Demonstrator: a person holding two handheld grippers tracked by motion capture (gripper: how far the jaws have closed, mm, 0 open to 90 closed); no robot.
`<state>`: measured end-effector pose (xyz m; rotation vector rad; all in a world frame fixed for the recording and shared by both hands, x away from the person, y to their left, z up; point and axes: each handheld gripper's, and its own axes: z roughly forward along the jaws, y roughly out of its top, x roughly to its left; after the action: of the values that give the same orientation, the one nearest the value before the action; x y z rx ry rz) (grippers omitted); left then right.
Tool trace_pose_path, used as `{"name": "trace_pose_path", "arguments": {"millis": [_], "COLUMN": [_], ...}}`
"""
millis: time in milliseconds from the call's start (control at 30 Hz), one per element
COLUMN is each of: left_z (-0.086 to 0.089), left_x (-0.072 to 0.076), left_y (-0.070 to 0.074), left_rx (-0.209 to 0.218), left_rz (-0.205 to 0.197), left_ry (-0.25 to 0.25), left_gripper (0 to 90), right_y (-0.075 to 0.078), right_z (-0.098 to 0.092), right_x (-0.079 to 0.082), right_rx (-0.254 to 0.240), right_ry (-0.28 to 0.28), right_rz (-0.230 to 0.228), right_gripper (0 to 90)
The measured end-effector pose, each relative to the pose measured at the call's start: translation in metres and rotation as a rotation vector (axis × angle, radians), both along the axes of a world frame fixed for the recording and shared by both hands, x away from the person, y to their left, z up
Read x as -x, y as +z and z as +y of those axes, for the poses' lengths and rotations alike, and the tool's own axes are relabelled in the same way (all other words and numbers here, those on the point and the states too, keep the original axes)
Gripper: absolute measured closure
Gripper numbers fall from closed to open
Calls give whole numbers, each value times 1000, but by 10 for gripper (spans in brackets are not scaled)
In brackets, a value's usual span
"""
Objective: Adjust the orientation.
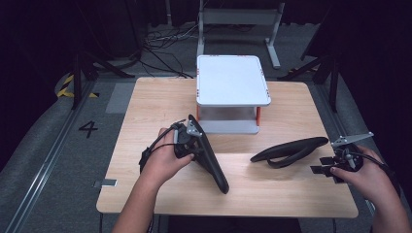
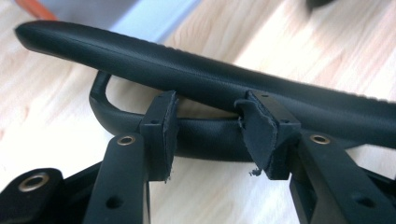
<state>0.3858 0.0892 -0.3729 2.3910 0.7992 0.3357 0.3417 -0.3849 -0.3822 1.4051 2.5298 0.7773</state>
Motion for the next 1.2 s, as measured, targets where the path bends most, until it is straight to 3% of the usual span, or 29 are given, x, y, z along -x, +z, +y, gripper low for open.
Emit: {"name": "trace_pose_path", "arguments": {"millis": [233,267,333,433,500,600,667,733,800,933,1033,1200], "left_z": [-33,-45,-50,-68,-75,-87,-92,-93,-89,-74,-63,-65], "left_x": [-9,-13,-15,-22,-25,-26,-24,-21,-18,-9,-4,-10], "left_y": [6,7,6,0,-4,-10,-11,-9,-6,-8,-20,-40], "left_rx": [30,50,59,126,137,125,92,96,96,75,52,29], "left_rz": [-58,-53,-54,-32,-25,-13,-34,-36,-43,-28,51,98], "left_ry": [-58,-77,-89,-117,-135,-154,-161,-163,-148,-58,10,67], "left_gripper": [499,499,499,504,504,490,430,407,381,301,262,226], "right_y": [0,0,1,2,2,3,3,3,3,4,5,6], "right_z": [-2,-2,-3,-4,-4,-5,-6,-7,-8,-8,-7,-6], "right_x": [1,1,1,2,2,2,2,2,2,3,3,3], "right_rx": [0,-2,-4,-7,-7,-10,-11,-12,-12,-11,-13,-16], "right_ry": [0,-1,-4,-2,-4,-7,-8,-9,-12,-15,-12,-11], "right_rz": [-3,-4,-7,-11,-13,-14,-15,-16,-17,-21,-25,-26], "right_gripper": [433,433,433,433,433,433,433,433,433,431,427,424]}}
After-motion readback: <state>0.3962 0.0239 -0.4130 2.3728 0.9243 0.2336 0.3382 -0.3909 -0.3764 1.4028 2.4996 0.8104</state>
